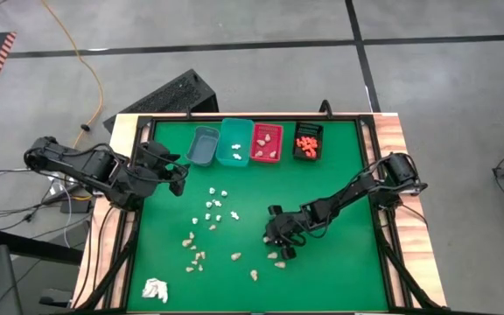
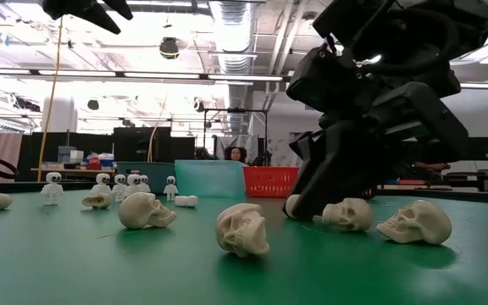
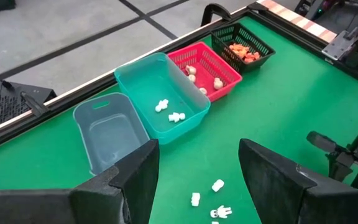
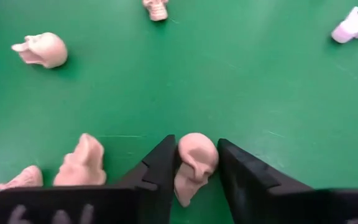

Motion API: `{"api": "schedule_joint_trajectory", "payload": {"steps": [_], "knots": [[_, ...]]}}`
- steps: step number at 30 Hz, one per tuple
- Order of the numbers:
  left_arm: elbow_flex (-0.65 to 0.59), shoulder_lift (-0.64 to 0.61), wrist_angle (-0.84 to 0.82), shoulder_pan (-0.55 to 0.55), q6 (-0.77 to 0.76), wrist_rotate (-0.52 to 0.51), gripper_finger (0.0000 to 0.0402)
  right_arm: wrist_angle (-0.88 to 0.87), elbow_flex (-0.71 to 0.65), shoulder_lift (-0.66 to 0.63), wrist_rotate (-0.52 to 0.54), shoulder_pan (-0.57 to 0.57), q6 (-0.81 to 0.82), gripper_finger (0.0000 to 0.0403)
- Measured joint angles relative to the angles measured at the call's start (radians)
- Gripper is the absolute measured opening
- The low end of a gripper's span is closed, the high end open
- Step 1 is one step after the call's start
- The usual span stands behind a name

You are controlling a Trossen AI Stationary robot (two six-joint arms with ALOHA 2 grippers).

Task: Sort Halloween decoration
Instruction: Put the white skull toy into the red bin

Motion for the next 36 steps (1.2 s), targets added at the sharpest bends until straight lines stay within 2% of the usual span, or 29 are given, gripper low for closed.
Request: {"api": "schedule_joint_trajectory", "payload": {"steps": [8, 18, 21, 28, 36], "knots": [[0.000, 0.000, 0.000, 0.000, -0.016, -0.001, 0.0210, -0.008, 0.000, -0.006, 0.011, 0.000, 0.085, 0.0056], [0.000, -0.001, 0.040, 0.000, -0.015, 0.003, 0.0210, 0.015, -0.003, -0.071, 0.050, -0.051, 0.125, 0.0049], [0.000, -0.001, 0.040, 0.000, -0.014, 0.020, 0.0210, 0.023, -0.003, -0.106, 0.062, -0.099, 0.117, 0.0049], [0.000, -0.035, 0.042, -0.016, 0.006, 0.018, 0.0210, 0.082, -0.002, -0.198, 0.181, -0.250, 0.116, 0.0048], [0.001, -0.144, 0.053, -0.073, 0.075, -0.091, 0.0210, 0.140, -0.001, -0.232, 0.205, -0.449, 0.121, 0.0048]]}}
